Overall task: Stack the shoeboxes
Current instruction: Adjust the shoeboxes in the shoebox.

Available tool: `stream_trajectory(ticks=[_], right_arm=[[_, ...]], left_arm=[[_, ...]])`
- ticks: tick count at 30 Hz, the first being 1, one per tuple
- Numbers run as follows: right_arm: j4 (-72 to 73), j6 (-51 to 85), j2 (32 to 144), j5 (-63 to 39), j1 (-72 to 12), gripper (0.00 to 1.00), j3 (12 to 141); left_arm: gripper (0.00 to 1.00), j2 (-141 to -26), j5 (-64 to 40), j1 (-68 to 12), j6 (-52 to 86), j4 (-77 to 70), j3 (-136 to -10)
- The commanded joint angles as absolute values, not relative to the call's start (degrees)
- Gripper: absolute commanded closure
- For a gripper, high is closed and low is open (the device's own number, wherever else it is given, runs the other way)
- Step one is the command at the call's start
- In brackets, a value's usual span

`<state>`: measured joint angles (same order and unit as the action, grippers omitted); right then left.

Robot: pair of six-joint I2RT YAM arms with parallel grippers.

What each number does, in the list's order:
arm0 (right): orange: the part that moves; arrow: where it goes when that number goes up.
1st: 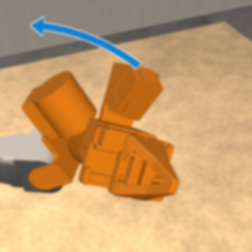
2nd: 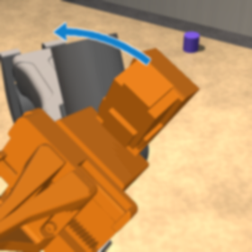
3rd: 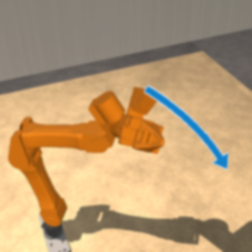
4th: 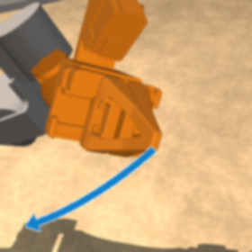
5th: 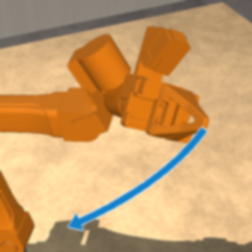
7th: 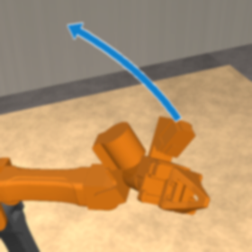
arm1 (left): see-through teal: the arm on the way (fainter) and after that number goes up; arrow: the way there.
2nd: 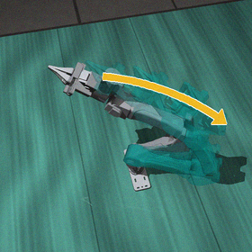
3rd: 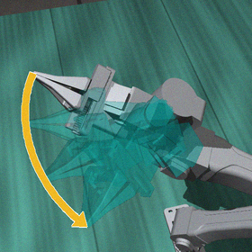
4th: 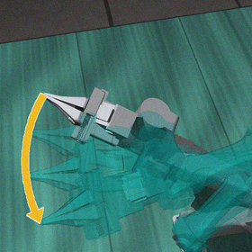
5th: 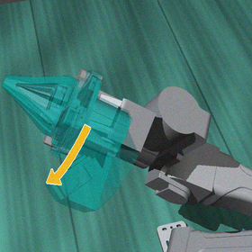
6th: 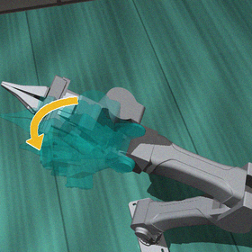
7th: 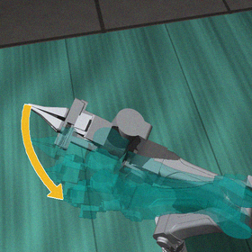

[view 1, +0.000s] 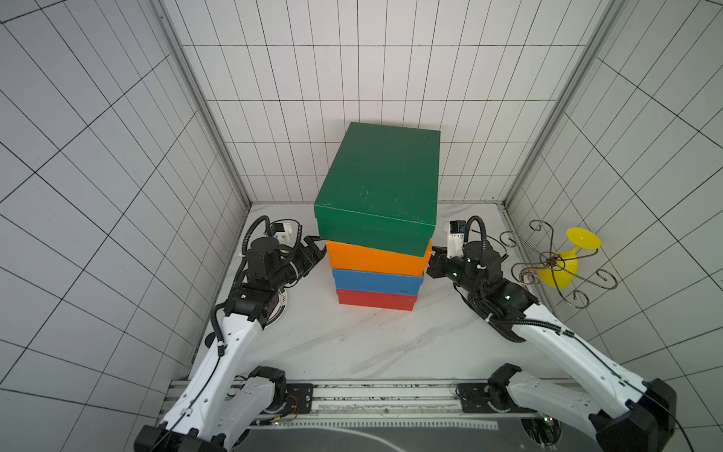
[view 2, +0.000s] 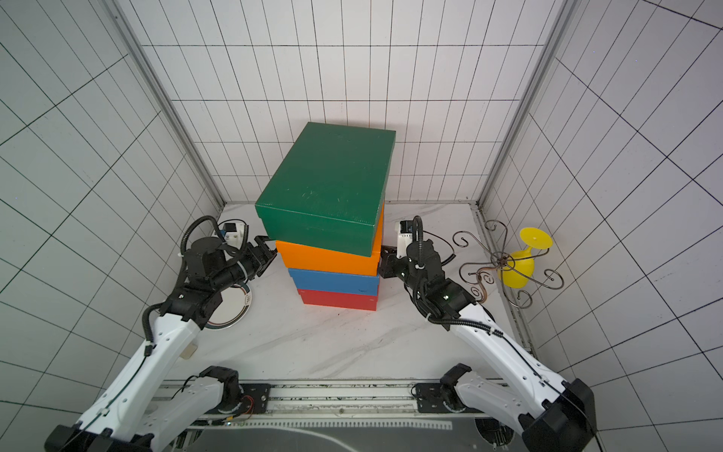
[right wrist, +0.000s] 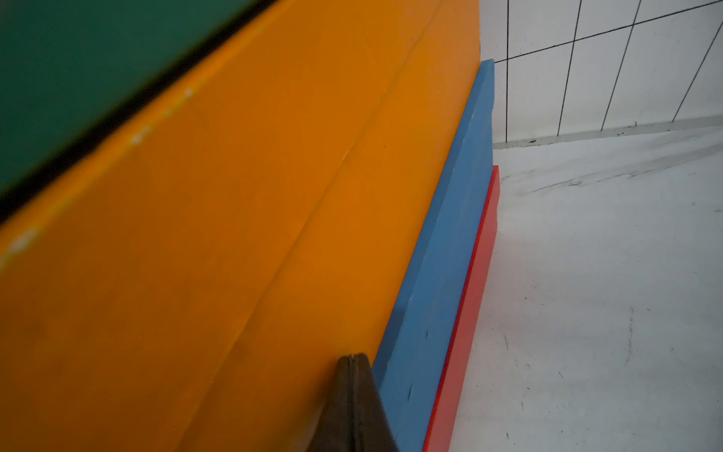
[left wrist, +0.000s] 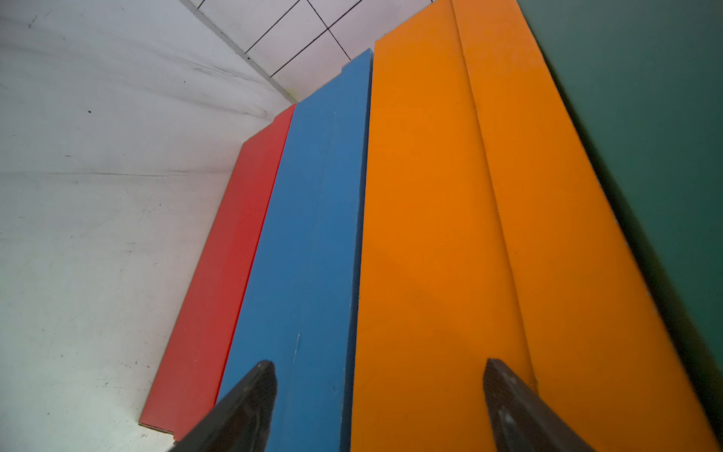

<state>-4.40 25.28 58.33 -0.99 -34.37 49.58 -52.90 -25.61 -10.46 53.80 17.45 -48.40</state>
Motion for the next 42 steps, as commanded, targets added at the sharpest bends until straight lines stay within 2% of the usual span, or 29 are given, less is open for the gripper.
stream_trajectory(ticks=[1, 24, 33, 42], right_arm=[[-3.0, 25.9, 57.2, -3.8, -36.3, 1.00, 54.8], [-8.1, 26.0, 53.9, 2.1, -36.2, 1.00, 55.8], [-15.4, 23.6, 51.2, 8.5, -34.8, 1.00, 61.5], [-16.2, 19.5, 55.1, 0.7, -32.8, 1.00, 71.6]], left_arm=[[0.17, -52.5, -29.1, -11.9, 53.5, 16.9, -46.9], [0.17, -51.0, -27.3, -11.4, 51.4, 21.0, -48.1], [0.16, -49.7, -28.2, -4.1, 46.3, 28.6, -54.2], [0.16, -51.9, -27.6, -0.6, 43.8, 32.7, -64.1]])
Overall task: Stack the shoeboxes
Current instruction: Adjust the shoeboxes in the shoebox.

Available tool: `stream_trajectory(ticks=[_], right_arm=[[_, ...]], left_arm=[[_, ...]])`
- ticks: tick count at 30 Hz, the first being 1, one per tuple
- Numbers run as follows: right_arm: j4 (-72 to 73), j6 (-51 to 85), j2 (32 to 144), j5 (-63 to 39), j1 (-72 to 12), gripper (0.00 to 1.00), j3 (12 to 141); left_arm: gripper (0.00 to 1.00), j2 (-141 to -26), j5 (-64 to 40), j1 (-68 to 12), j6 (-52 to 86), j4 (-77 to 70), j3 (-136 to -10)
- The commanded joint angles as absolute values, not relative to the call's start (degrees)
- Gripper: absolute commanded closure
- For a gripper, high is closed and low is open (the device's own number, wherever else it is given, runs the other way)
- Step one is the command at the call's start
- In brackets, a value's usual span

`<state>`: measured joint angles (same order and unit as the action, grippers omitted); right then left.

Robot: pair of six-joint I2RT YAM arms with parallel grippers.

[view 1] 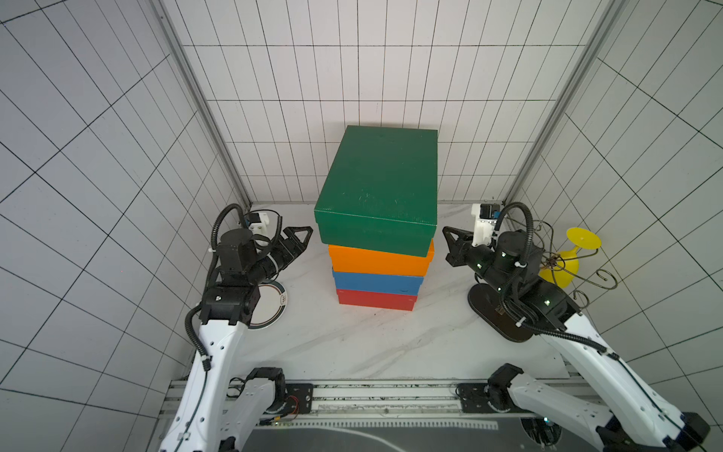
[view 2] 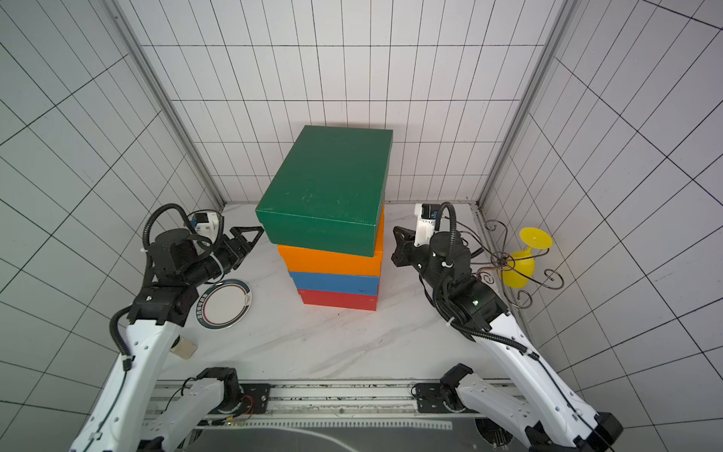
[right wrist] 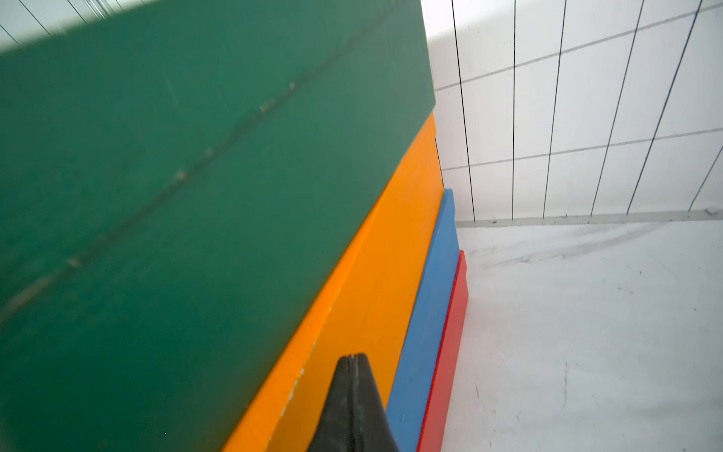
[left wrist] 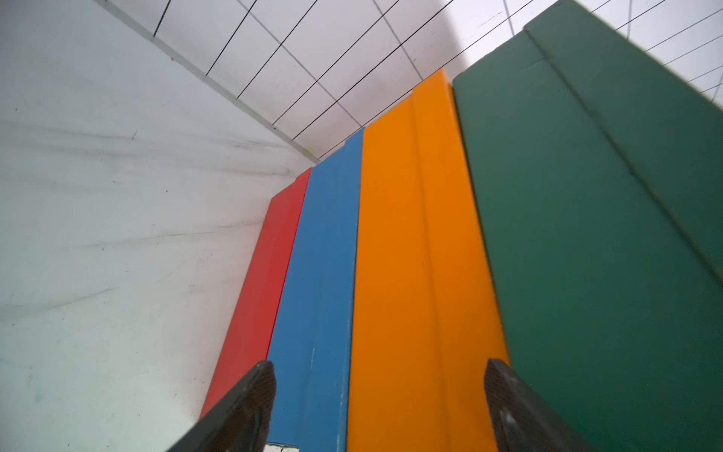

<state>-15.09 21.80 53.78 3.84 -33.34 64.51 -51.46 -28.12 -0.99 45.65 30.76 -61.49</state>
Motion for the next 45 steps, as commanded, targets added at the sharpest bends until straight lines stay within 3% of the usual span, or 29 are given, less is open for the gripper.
stream_trajectory(ticks=[1, 12, 29, 45], right_arm=[[-16.2, 19.2, 55.8, -0.1, -32.9, 1.00, 72.8], [-15.4, 18.6, 62.8, -7.2, -32.7, 1.00, 80.8], [-14.1, 18.9, 63.5, -6.1, -31.6, 1.00, 81.0], [-13.3, 19.9, 62.8, -6.9, -31.0, 1.00, 80.8]], left_arm=[[0.16, -52.0, -27.4, -0.7, 43.9, 32.6, -64.9], [0.16, -52.0, -31.2, -1.0, 50.5, 26.9, -66.7], [0.16, -49.0, -28.3, -7.8, 53.2, 26.6, -67.8], [0.16, -54.0, -26.5, -11.3, 54.1, 22.1, -67.4]])
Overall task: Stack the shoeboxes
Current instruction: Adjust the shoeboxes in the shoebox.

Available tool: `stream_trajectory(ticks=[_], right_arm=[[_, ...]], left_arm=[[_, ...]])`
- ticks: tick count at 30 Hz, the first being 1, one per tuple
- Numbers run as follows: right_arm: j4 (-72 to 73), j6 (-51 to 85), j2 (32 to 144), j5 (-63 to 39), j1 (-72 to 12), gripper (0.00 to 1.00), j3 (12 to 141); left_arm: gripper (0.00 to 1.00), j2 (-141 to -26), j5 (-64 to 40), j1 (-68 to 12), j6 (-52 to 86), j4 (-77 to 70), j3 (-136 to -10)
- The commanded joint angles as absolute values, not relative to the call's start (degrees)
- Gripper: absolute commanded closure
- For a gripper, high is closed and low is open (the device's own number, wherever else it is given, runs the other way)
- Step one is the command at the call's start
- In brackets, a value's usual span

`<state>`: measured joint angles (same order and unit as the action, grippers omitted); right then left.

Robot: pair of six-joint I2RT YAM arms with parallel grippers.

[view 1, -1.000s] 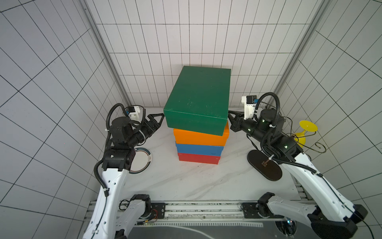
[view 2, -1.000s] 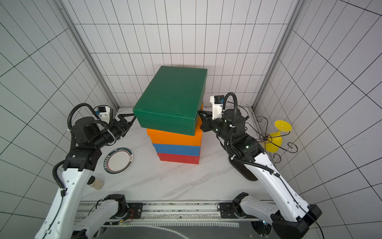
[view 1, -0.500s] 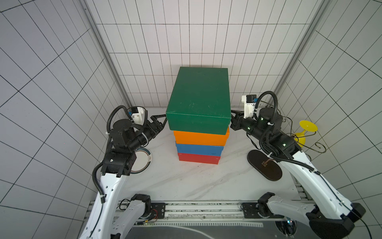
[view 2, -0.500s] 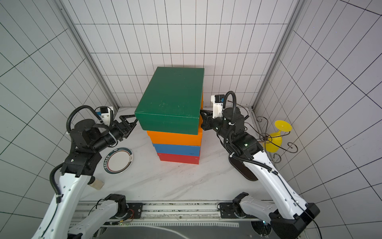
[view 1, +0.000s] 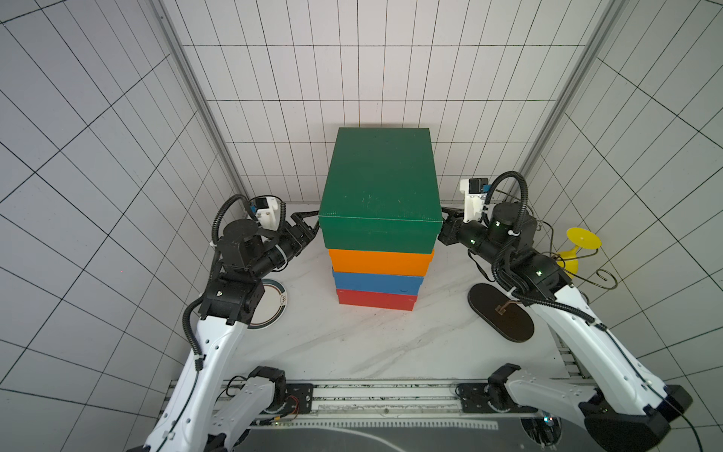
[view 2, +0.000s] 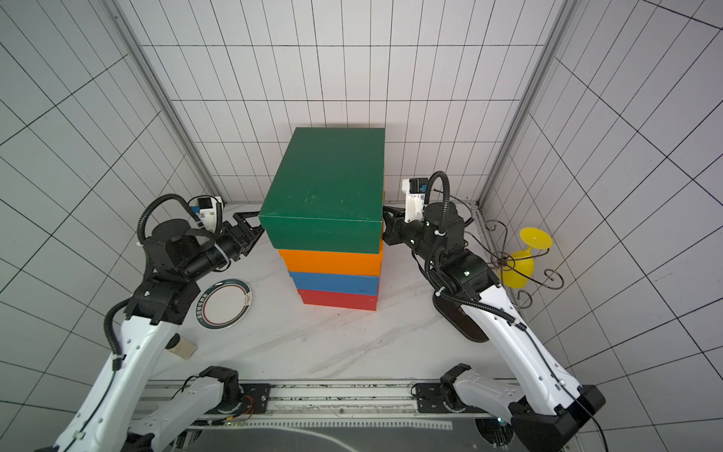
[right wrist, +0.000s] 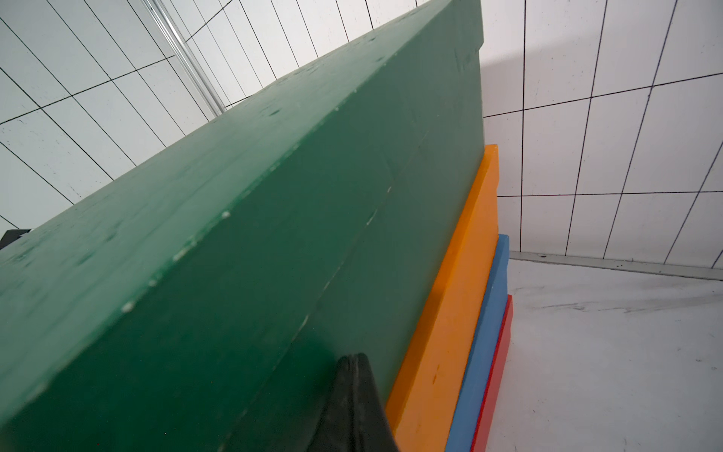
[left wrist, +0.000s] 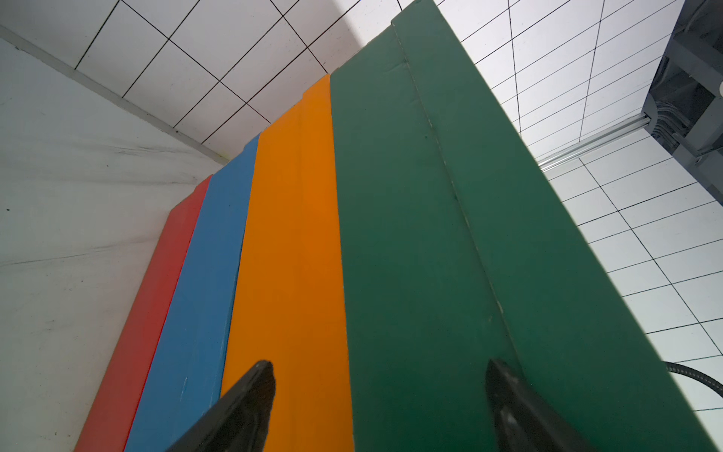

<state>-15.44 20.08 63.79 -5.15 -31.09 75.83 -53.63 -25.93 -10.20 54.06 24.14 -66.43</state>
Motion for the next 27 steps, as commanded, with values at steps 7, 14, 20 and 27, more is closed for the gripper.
stream_trajectory(ticks=[7, 14, 20, 27], right_arm=[[-12.7, 20.4, 62.8, -7.2, -31.0, 1.00, 80.2], [-12.1, 21.0, 62.4, -7.4, -30.9, 1.00, 79.6], [-12.0, 20.7, 62.1, -6.7, -30.9, 1.00, 79.1], [-11.9, 20.6, 62.6, -7.2, -30.1, 1.00, 78.8]], left_arm=[[0.16, -56.2, -26.4, -12.1, 54.0, 21.1, -68.1], [0.16, -57.6, -25.9, -12.6, 53.2, 20.8, -69.3], [0.16, -58.5, -25.7, -13.1, 53.3, 20.4, -69.0], [0.16, -58.2, -25.0, -13.5, 53.1, 20.5, -69.0]])
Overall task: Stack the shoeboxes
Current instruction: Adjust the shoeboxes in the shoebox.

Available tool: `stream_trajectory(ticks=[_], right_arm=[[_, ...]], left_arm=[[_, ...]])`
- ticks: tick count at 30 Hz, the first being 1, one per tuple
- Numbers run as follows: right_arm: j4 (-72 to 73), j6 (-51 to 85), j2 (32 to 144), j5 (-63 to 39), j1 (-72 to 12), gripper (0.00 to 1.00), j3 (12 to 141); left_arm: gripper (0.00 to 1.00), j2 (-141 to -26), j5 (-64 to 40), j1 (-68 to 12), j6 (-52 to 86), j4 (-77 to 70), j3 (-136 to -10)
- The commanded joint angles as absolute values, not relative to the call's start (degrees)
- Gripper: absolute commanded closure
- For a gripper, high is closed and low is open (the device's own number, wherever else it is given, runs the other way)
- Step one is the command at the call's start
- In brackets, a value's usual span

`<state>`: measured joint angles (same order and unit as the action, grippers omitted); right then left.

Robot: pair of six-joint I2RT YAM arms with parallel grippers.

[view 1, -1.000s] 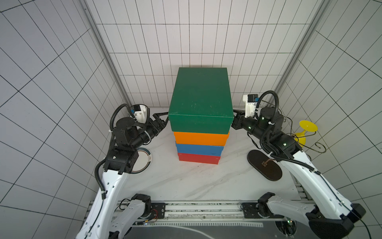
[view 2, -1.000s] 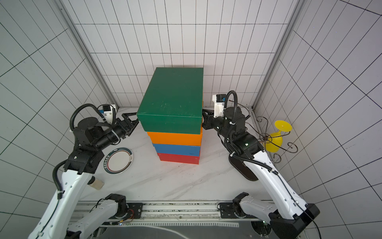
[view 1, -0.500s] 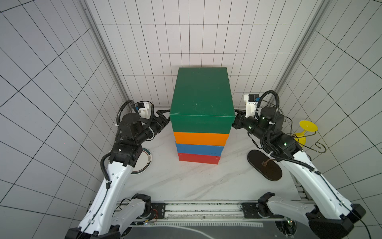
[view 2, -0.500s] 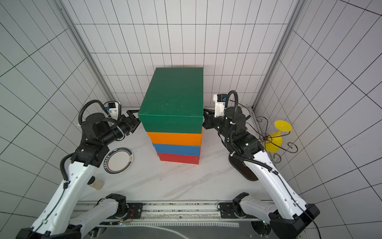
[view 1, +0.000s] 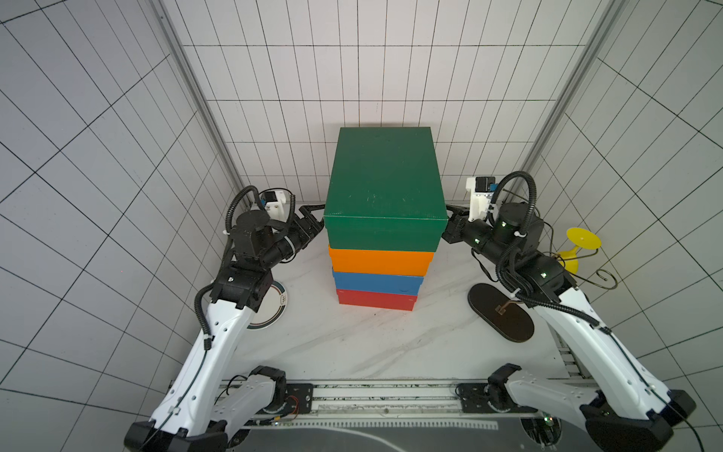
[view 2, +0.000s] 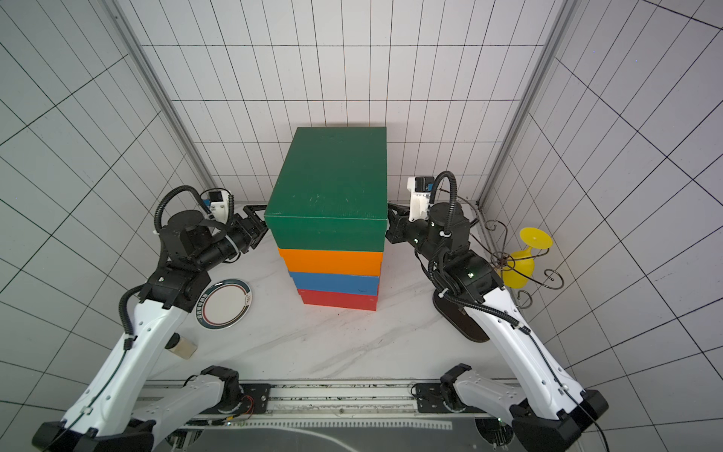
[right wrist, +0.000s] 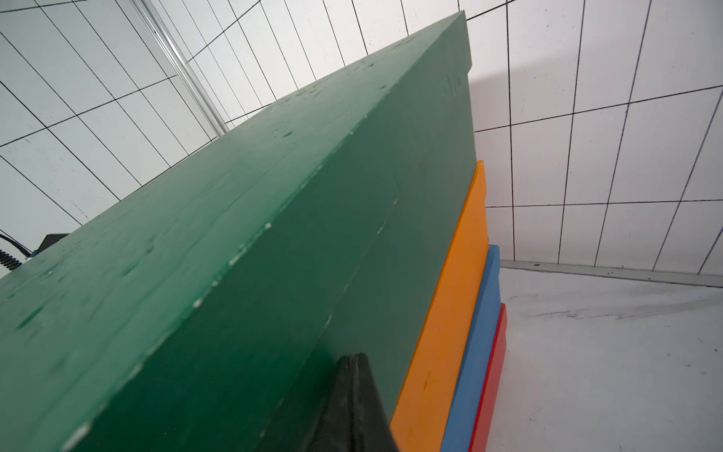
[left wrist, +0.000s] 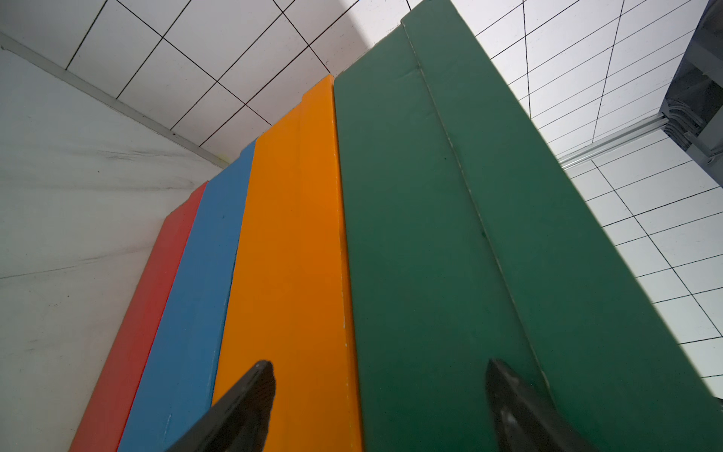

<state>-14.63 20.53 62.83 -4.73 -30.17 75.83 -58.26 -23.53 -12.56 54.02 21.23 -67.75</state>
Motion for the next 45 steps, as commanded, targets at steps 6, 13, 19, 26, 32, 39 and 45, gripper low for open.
stream_trajectory(ticks=[6, 13, 19, 26, 32, 39, 45], right_arm=[[-11.9, 20.8, 62.0, -7.3, -29.1, 1.00, 77.5], [-11.4, 21.6, 61.7, -9.5, -28.4, 1.00, 76.5], [-10.9, 22.4, 62.7, -11.6, -28.4, 1.00, 75.9], [-10.9, 21.5, 62.1, -9.8, -28.3, 1.00, 75.7], [-11.0, 21.6, 62.6, -10.2, -27.9, 1.00, 75.6], [-12.2, 20.8, 61.2, -9.6, -24.6, 1.00, 75.1], [-16.0, 18.7, 59.7, -8.7, -20.0, 1.00, 75.0]], left_arm=[[0.14, -58.3, -23.6, -13.4, 51.9, 21.9, -69.4], [0.14, -58.5, -23.5, -11.9, 51.3, 22.4, -70.1], [0.14, -60.4, -23.5, -11.5, 50.9, 22.1, -71.1], [0.14, -59.6, -23.6, -11.6, 51.8, 21.1, -69.9], [0.13, -59.8, -23.1, -11.4, 51.0, 22.3, -70.4], [0.10, -59.6, -24.0, -7.2, 50.0, 24.4, -71.2], [0.06, -58.4, -24.3, -0.7, 44.5, 31.2, -75.3]])
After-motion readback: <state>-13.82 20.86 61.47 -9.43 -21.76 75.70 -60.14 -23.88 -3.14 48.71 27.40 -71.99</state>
